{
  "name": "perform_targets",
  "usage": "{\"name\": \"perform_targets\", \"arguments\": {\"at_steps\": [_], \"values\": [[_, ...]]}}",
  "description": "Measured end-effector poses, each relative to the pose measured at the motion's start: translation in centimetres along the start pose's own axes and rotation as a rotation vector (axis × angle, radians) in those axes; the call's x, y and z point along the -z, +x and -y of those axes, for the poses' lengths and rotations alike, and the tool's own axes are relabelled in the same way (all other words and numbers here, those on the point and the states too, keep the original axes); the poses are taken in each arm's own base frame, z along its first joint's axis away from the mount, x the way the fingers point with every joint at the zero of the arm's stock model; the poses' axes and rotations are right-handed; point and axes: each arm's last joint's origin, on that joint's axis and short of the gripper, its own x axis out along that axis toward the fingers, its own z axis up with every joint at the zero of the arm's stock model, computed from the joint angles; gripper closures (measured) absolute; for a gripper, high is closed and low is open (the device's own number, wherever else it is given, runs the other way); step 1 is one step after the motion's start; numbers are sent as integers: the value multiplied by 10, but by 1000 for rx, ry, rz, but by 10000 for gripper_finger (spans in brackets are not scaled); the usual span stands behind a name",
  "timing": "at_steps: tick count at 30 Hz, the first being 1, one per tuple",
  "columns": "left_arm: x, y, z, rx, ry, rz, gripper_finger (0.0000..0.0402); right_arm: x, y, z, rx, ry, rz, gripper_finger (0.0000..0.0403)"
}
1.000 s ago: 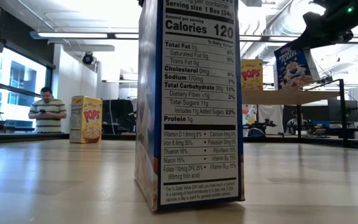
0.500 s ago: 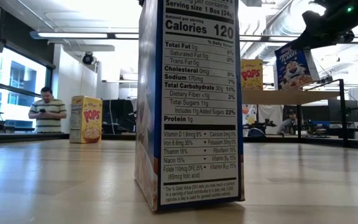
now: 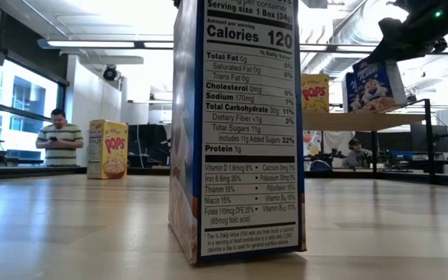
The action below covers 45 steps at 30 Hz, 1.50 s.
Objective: Stack cereal on shelf
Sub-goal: Put the top blue cereal box on the shelf aligned with the other blue cereal box
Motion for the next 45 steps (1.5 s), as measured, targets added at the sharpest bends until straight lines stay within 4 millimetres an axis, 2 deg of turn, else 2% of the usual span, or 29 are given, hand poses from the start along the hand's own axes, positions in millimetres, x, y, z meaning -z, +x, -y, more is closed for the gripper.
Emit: {"name": "perform_targets", "arguments": {"at_steps": [18, 32, 45], "values": [[0, 0, 0, 0, 0, 0, 184, -1, 0, 2, 55, 0, 13, 182], [0, 0, 0, 0, 1, 0, 184, -2, 0, -1, -21, -2, 14, 182], [0, 0, 0, 0, 1, 2, 184, -3, 3, 3, 44, 19, 11, 182]]}}
